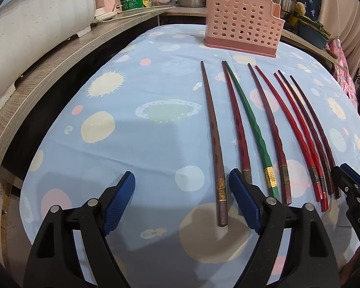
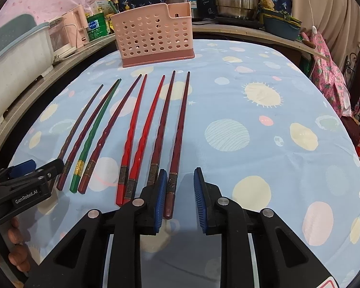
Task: Organize utensils
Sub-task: 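Grasp a dark red chopstick with the right gripper while the left gripper grasps a brown chopstick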
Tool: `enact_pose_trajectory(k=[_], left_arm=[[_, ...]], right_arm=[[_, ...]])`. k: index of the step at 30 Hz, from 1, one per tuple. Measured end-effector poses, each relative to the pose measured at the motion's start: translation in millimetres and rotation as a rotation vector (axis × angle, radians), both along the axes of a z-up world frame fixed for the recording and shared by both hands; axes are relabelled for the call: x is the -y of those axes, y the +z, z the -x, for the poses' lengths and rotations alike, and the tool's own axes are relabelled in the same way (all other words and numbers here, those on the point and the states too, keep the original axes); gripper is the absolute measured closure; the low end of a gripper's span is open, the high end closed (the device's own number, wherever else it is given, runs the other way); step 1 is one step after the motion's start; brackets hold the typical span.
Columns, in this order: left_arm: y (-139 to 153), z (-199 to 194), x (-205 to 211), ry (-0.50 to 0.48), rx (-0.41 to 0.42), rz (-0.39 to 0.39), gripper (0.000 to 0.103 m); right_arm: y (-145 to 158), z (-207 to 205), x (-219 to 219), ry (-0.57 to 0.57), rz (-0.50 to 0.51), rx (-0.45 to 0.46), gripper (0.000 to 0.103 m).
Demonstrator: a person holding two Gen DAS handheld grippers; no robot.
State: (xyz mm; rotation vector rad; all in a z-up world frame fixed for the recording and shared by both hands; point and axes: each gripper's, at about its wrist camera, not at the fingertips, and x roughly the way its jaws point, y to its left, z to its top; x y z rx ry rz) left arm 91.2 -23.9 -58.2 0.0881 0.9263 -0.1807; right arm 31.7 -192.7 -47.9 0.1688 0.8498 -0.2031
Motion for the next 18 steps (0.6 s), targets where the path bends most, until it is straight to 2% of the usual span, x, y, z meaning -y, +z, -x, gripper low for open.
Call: enact_pose_trajectory(k=[15,18], left_arm=[[-0.3,0.6,-0.7,0.001,0.0,0.001,0.027],[0.6,1.2,-1.0,-0.005,0.003,0.003,0.036]], right_arm=[[-0.6,3.5,0.8,-0.008,0.028,-0.001,0.094],[-0.3,4.9,2.3,-0.01,0.021,0.0,0.096]])
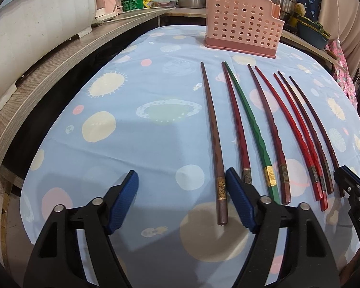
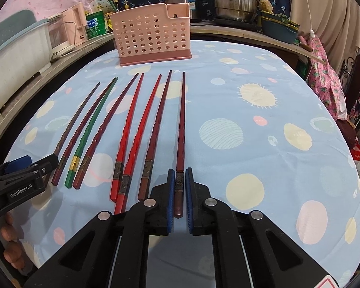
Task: Organize utensils
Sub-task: 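Grasp a dark red chopstick with the right gripper while the left gripper grasps a brown chopstick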
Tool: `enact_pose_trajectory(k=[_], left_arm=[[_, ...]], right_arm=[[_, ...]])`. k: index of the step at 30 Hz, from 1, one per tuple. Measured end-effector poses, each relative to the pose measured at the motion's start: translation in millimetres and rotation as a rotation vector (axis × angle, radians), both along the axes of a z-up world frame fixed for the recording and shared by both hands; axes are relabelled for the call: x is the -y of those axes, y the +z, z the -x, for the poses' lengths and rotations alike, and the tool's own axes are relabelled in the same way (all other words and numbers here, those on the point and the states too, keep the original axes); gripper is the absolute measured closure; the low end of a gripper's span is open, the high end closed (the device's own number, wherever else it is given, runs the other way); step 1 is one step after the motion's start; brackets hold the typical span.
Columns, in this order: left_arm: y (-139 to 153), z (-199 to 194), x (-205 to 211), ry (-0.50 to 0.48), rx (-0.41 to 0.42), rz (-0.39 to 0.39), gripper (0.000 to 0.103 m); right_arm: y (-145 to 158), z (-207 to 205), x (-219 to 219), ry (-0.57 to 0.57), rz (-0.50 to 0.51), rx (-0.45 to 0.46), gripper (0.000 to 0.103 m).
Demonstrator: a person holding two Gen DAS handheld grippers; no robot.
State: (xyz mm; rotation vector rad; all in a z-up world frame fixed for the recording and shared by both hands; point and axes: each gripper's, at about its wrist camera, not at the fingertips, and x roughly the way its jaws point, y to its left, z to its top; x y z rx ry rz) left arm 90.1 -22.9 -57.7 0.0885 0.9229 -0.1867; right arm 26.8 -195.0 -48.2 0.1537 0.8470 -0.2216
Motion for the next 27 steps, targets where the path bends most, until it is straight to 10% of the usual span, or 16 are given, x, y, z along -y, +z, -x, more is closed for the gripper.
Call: enact_pose_trajectory(k=[12,27], left_arm=[[5.8,-2.4,-3.9,-0.002,-0.031,0.022,0.093],[51.2,-7.5,-16.3,-0.008,0.019,0.084,0.096]], right_arm=[[6.5,9.3,7.2,-0.014,-0.037,0.004,0.096],[65.1,11.8,26.6,-0.029,-0.086,0.137,0.096]])
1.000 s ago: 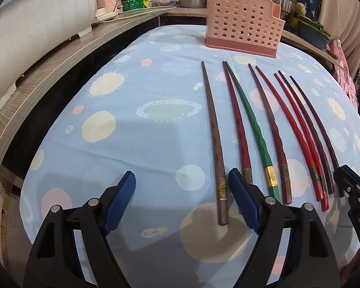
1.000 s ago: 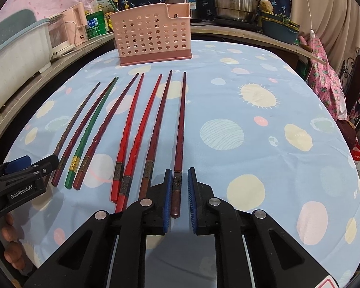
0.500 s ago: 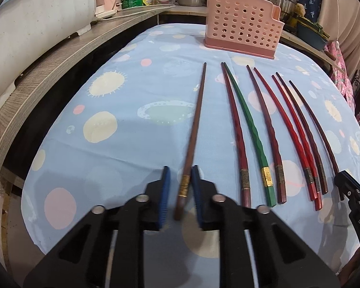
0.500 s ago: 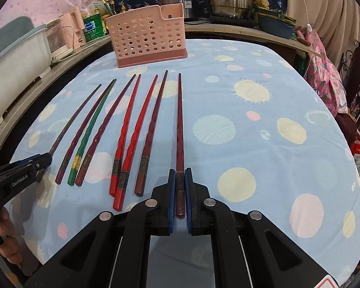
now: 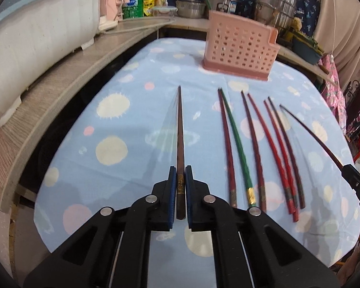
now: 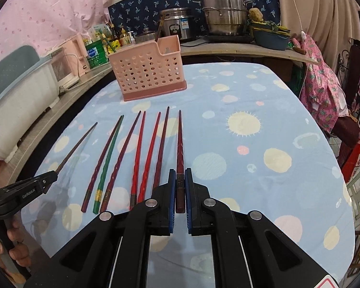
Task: Organize utensils
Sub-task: 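Grasp a dark red chopstick with the right gripper while the left gripper grasps a brown chopstick, then lift both held chopsticks and carry them over the pink basket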
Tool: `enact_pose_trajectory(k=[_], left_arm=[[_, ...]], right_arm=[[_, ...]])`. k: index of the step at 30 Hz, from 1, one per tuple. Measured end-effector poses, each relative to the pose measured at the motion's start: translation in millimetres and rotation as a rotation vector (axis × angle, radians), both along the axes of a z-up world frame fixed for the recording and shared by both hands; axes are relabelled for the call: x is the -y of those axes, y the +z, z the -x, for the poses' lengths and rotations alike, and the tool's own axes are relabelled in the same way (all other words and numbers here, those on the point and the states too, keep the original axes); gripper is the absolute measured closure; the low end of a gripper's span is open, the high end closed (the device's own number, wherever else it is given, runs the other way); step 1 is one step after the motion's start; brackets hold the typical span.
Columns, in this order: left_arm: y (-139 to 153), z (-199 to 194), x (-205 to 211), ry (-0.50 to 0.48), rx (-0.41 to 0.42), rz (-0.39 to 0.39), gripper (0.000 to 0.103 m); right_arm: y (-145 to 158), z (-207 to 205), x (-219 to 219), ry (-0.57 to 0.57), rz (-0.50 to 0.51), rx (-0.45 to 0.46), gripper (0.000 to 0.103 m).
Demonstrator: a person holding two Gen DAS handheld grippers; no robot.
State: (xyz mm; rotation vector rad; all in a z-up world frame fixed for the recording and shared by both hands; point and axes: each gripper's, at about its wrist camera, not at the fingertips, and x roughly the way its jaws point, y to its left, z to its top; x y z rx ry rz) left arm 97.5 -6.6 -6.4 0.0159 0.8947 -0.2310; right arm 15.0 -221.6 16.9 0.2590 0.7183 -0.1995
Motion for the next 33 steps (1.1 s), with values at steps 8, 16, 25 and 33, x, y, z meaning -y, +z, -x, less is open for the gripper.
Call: enact_pose_trajectory(k=[8,16,25,33], left_arm=[[53.4,-20.0,0.3,0.004,0.107,0.024,0.096],[115.9,-57.7,15.3,-0.021,0.192,0.066,0.096],[182.0,-100.9,34.2,-0.059,0.253,0.147,0.096],[252.9,-138.9,54.6,-0.055,0.391,0.214,0.096]], right_arm=[[58.6,-17.5,18.2,-0.011,0.004,0.131,0.096],[113.7,-55.1,36.4,0.003,-0.017,0.229,0.096],[171.9,-100.2,52.4,0.033,-0.071,0.333,0.096],[221.8,-157.6,62.3,0.023,-0.099,0.447,0.096]])
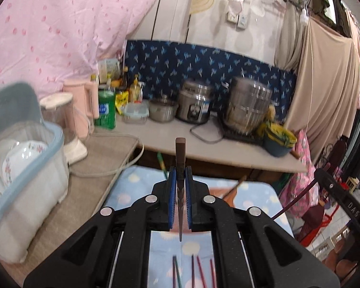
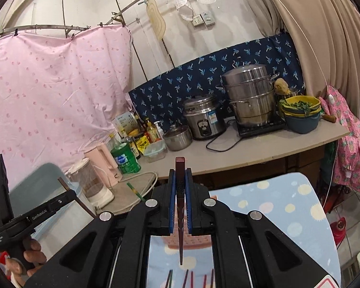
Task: Organize utensils
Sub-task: 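Lift both held chopsticks and carry them over the pink basket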
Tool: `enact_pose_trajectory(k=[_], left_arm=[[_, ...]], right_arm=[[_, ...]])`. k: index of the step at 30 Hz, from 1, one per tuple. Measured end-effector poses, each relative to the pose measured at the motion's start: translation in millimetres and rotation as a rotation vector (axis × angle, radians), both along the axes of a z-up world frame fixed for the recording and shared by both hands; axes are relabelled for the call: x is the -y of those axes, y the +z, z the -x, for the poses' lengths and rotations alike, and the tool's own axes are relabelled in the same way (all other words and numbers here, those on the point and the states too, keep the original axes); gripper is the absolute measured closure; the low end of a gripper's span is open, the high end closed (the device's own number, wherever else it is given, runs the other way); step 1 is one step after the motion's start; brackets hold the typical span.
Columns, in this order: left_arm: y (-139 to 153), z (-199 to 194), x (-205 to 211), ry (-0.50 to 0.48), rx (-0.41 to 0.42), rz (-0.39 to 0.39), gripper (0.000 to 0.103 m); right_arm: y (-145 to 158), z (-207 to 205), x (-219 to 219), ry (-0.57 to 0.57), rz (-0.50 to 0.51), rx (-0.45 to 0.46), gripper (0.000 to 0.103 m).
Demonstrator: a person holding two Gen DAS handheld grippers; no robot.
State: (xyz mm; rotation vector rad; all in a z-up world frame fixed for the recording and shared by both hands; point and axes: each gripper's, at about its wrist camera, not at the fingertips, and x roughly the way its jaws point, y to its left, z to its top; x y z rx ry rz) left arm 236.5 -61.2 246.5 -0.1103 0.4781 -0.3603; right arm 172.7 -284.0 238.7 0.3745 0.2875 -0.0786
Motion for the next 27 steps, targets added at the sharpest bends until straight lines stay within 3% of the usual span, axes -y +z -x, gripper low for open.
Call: enact_pose_trajectory(k=[4,8,16,27], left_arm=[[20.7,-25.4,13.4,0.007,0.051,0.035,0.096],[21.0,-50.7,21.8,0.02,0.06,0.046,0.096],[-25.6,-91.7,34.4,0.025,-0.029,0.02,0.096],[-81.5,-113.0,36.5,0.021,-0.142,-0.008,0.096]], right_arm=[[14.0,-33.8,2.3,-0.013,-0.003,0.029,0.096],[12.7,-67.5,3.5,-0.025,0.003,0.024,0.096],[-28.6,-118.5,2.8,-0.004,0.005,-0.063,0.096],[-83.2,-143.9,-3.0,0.027,0.027,-0.18,0.095]])
